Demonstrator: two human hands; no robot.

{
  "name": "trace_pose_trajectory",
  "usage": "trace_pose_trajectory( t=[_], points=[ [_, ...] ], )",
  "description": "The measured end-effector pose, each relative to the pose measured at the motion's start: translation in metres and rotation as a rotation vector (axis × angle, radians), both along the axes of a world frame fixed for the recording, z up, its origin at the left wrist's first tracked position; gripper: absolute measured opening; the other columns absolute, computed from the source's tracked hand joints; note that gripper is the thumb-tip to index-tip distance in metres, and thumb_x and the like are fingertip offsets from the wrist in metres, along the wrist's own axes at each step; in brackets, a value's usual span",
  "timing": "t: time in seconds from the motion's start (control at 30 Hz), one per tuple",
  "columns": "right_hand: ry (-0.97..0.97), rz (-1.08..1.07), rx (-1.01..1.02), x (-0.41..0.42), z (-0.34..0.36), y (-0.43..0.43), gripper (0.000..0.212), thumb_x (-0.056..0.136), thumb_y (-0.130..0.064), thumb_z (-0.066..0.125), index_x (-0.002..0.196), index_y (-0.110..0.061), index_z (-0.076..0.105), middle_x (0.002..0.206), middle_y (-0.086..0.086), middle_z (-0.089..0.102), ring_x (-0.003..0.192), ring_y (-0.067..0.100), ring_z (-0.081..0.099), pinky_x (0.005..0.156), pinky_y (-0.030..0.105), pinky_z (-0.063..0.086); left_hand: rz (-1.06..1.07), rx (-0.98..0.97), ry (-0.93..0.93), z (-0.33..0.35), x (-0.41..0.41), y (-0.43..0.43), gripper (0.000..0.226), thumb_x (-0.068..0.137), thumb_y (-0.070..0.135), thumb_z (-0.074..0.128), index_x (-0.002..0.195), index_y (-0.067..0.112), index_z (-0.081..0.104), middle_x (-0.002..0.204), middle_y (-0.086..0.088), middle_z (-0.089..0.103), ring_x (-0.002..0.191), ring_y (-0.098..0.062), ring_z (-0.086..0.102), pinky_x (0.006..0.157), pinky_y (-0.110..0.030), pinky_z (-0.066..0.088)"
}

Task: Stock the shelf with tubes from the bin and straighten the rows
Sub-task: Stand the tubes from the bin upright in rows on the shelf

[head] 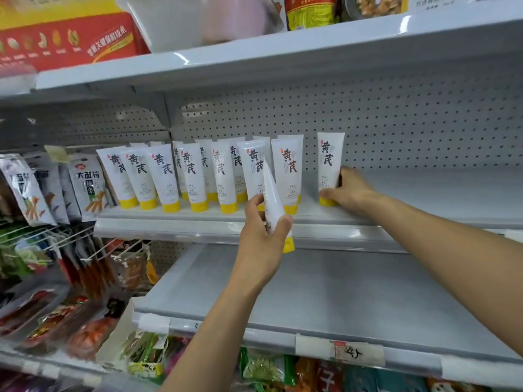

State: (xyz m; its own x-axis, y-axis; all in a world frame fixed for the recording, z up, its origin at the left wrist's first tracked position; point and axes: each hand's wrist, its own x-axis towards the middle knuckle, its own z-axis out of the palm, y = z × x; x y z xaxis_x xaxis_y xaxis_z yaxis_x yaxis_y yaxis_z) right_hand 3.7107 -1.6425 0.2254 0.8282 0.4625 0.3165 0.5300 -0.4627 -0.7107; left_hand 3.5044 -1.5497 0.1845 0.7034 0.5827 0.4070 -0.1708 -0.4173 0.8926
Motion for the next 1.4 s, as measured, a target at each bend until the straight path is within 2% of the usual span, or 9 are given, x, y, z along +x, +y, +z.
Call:
trace_pose_trajectory(
  t=[0.3,0.6,0.73,0.87,0.97,1.07,1.13,1.23,1.4],
  points=[
    [-0.002,0.068,-0.028,0.006,0.001,0.001,0.054,0.082,-0.017,0.074,0.130,-0.007,0.051,0.131,0.012,0.061,0.118,0.028,0.058,0.103,0.043,0.046,-0.021,-0.032,-0.012,-0.004,0.010,0.004,0.052,0.094,0.026,0.058,0.139,0.029,0.032,0.114,0.005,0.056,0.097,-0.010,0.059,0.067,-0.016,0.046],
    [0.070,0.076,0.008,0.005,-0.005,-0.002,0.055,0.083,-0.018,0.073,0.130,-0.006,0.047,0.126,0.010,0.061,0.112,0.027,0.060,0.093,0.038,0.051,-0.038,-0.061,-0.011,-0.007,0.008,0.002,0.053,0.092,0.028,0.061,0.137,0.031,0.035,0.120,0.003,0.059,0.101,-0.016,0.062,0.068,-0.017,0.047],
    [-0.174,-0.080,0.192,-0.020,-0.003,-0.019,0.035,0.089,-0.017,0.063,0.120,-0.007,0.050,0.100,0.002,0.057,0.093,0.021,0.057,0.083,0.037,0.049,-0.038,-0.068,-0.011,-0.005,0.003,0.003,0.061,0.087,0.028,0.069,0.138,0.030,0.036,0.116,0.004,0.062,0.096,-0.014,0.066,0.069,-0.024,0.049],
    [-0.142,0.315,0.139,-0.064,-0.002,-0.037,0.023,0.082,-0.003,0.068,0.101,-0.015,0.062,0.086,0.002,0.062,0.073,0.013,0.054,0.069,0.020,0.047,-0.042,-0.139,-0.058,0.003,0.004,-0.003,0.061,0.081,0.019,0.076,0.134,0.024,0.044,0.107,0.005,0.063,0.096,-0.015,0.065,0.076,-0.035,0.057],
    [-0.019,0.547,-0.031,-0.097,-0.007,-0.044,0.037,0.077,-0.017,0.079,0.110,-0.019,0.062,0.095,0.002,0.063,0.074,0.008,0.055,0.069,0.018,0.048,-0.057,-0.190,-0.072,0.006,0.010,-0.007,0.056,0.081,0.018,0.076,0.130,0.019,0.049,0.108,0.001,0.067,0.101,-0.019,0.067,0.084,-0.045,0.058],
    [0.049,0.602,0.052,-0.110,-0.011,-0.042,0.033,0.081,-0.018,0.076,0.112,-0.020,0.064,0.092,-0.003,0.065,0.069,0.000,0.053,0.068,0.016,0.046,-0.129,-0.222,-0.065,0.010,0.013,-0.013,0.052,0.084,0.018,0.071,0.131,0.021,0.049,0.117,-0.005,0.066,0.106,-0.022,0.066,0.081,-0.045,0.059],
    [0.115,0.595,0.095,-0.109,-0.011,-0.042,0.034,0.081,-0.012,0.073,0.115,-0.018,0.065,0.097,0.004,0.069,0.074,0.006,0.059,0.075,0.026,0.052,-0.172,-0.219,-0.054,0.014,0.014,-0.017,0.054,0.079,0.020,0.070,0.130,0.024,0.051,0.126,-0.008,0.059,0.107,-0.021,0.066,0.074,-0.041,0.061],
    [0.158,0.575,0.062,-0.108,-0.011,-0.042,0.046,0.069,-0.024,0.072,0.113,-0.013,0.065,0.111,0.019,0.066,0.102,0.035,0.064,0.094,0.052,0.051,-0.210,-0.198,0.006,0.021,0.012,-0.022,0.055,0.067,0.023,0.066,0.122,0.025,0.056,0.131,-0.013,0.052,0.106,-0.023,0.065,0.073,-0.044,0.061],
    [0.248,0.611,0.030,-0.102,-0.003,-0.045,0.034,0.074,-0.015,0.071,0.108,-0.012,0.066,0.109,0.010,0.071,0.107,0.021,0.066,0.093,0.032,0.052,-0.327,-0.222,0.082,0.028,0.005,-0.023,0.037,0.083,0.002,0.054,0.117,0.016,0.058,0.113,-0.014,0.067,0.090,-0.017,0.067,0.072,-0.040,0.058]
  ],
)
